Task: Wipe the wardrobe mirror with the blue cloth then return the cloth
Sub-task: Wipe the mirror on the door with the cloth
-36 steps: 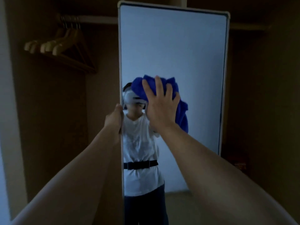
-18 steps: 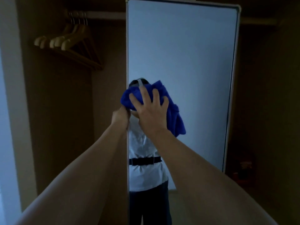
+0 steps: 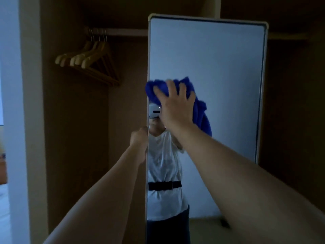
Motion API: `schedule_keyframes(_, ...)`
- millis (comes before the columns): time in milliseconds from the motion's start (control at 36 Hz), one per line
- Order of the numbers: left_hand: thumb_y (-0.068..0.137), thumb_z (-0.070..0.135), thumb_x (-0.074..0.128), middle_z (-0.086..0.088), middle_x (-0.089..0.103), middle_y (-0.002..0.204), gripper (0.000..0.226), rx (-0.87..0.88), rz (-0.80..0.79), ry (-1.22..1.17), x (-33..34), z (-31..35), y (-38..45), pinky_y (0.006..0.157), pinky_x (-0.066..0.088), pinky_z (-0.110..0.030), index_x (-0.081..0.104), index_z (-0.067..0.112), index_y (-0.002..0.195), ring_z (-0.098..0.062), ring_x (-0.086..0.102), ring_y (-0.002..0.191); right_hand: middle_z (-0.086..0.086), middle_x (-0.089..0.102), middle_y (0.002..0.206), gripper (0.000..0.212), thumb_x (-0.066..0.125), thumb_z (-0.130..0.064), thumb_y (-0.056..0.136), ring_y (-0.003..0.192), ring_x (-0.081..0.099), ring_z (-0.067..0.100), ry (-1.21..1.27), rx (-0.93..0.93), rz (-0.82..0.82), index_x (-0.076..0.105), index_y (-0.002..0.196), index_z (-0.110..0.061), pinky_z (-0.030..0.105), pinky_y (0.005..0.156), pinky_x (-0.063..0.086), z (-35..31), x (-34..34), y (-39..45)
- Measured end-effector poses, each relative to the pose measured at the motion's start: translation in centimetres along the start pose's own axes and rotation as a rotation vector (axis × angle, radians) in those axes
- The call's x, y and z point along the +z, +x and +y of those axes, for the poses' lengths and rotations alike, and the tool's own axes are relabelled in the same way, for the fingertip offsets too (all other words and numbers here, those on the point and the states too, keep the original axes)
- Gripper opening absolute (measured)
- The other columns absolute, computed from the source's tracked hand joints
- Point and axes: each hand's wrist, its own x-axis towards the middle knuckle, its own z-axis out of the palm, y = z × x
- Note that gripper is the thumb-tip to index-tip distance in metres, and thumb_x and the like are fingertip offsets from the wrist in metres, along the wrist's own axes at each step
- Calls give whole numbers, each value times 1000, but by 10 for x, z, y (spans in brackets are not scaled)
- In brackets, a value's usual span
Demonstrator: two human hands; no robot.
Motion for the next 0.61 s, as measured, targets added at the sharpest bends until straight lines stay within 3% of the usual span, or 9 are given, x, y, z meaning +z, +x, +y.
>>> schedule_keyframes(194, 96, 21, 36, -1, 42, 63, 31, 48, -9, 48, 0, -4, 2, 51, 33, -28, 56, 16, 73, -14, 39, 54, 7, 22, 151, 71, 62, -19, 82, 132, 24, 38, -59, 40, 49, 29, 144, -32, 58, 102, 24, 1, 0, 14)
schedule_keyframes(389, 94, 20, 40, 4, 54, 44, 30, 91, -65, -8, -2, -6, 7, 40, 37, -22, 58, 15, 71, -8, 50, 38, 6, 44, 143, 64, 70, -27, 74, 122, 44, 38, -123, -24, 43, 49, 135, -31, 57, 91, 40, -4, 28, -50)
schedule_keyframes(500, 98, 22, 36, -1, 57, 70, 29, 101, -69, -25, 2, -5, 10, 49, 42, -25, 55, 18, 77, -13, 53, 58, 6, 49, 139, 72, 77, -30, 64, 119, 47, 37, -124, -76, 66, 53, 131, -31, 57, 86, 44, -7, 40, -78)
schedule_keyframes(556, 99, 22, 33, -3, 58, 70, 30, 93, -30, -48, 3, -6, 9, 42, 42, -21, 55, 17, 79, -13, 54, 57, 6, 44, 141, 76, 79, -33, 61, 120, 39, 37, -114, -96, 47, 52, 132, -32, 58, 86, 44, -10, 47, -94)
schedule_keyframes(611, 98, 24, 32, -5, 60, 73, 30, 89, 2, -50, 2, -8, 9, 46, 43, -22, 54, 17, 78, -16, 55, 60, 4, 36, 142, 76, 79, -37, 62, 121, 34, 36, -104, -108, 13, 51, 132, -34, 58, 87, 44, -13, 55, -112)
